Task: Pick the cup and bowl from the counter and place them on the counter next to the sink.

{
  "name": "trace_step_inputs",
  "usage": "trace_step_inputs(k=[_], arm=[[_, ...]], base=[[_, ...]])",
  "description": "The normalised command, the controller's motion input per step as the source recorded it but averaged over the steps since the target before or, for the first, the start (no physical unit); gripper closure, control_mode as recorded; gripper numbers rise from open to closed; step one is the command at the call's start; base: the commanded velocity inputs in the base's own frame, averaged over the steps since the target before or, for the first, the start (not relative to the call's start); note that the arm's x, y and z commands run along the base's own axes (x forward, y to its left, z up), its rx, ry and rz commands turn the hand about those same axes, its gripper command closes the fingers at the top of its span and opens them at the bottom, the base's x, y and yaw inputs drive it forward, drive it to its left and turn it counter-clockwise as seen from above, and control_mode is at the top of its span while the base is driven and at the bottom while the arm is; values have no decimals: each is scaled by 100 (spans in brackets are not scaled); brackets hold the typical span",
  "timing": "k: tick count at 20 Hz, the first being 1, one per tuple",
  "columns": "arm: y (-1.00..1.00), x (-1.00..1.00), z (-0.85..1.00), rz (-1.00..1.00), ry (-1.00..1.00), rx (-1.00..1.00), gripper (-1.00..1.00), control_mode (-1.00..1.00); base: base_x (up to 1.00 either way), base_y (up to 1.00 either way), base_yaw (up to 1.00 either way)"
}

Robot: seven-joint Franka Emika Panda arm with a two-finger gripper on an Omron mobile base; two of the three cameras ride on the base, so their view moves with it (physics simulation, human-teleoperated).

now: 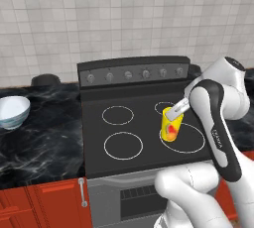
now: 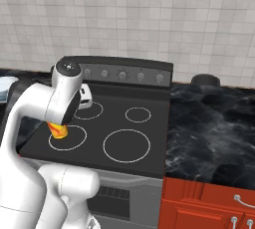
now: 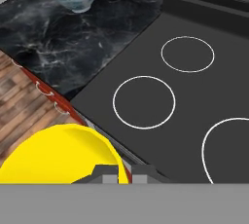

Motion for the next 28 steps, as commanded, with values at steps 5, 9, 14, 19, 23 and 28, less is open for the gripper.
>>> trace_step_inputs(k=[5, 9, 14, 19, 23, 28], arm=[[0, 0, 0, 0, 0, 0, 100, 100], [0, 0, 0, 0, 0, 0, 100, 100], [0, 0, 0, 0, 0, 0, 100, 100], [0, 0, 0, 0, 0, 0, 100, 100], [0, 0, 0, 0, 0, 0, 100, 100], [0, 0, 0, 0, 0, 0, 100, 100]], base=[[-6, 14, 2], [-91, 20, -1], [-91, 6, -5], [-9, -8, -29], [17, -26, -76], [18, -8, -87]])
